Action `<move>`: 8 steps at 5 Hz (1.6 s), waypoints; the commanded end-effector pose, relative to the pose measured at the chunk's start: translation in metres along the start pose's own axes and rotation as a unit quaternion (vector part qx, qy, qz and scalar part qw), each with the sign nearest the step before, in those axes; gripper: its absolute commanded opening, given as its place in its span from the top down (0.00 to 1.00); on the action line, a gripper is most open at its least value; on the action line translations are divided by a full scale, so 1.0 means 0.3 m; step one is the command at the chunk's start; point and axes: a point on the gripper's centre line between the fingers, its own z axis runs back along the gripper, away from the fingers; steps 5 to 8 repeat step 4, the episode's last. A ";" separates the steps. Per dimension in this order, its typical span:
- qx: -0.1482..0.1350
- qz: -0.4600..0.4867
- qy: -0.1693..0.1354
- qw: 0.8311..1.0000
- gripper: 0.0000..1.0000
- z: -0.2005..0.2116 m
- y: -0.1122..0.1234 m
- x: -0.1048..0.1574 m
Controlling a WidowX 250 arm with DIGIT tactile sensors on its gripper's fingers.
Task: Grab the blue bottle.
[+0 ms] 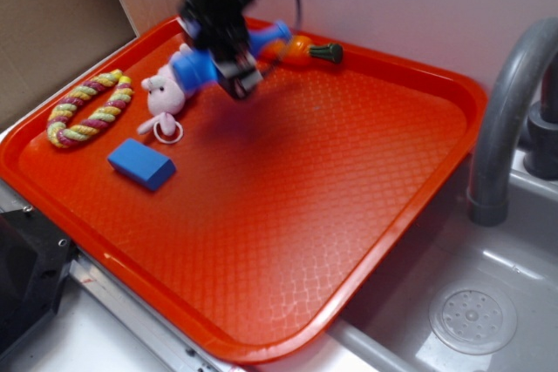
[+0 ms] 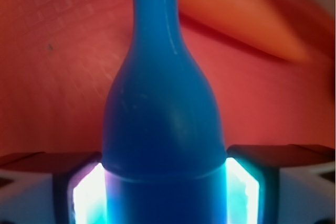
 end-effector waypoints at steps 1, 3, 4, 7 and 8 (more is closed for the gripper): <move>-0.042 0.203 -0.027 0.978 1.00 0.261 0.069 -0.116; -0.100 0.234 -0.062 0.965 1.00 0.405 0.049 -0.171; -0.108 0.189 -0.068 0.974 1.00 0.388 0.035 -0.144; -0.108 0.189 -0.068 0.974 1.00 0.388 0.035 -0.144; -0.108 0.189 -0.068 0.974 1.00 0.388 0.035 -0.144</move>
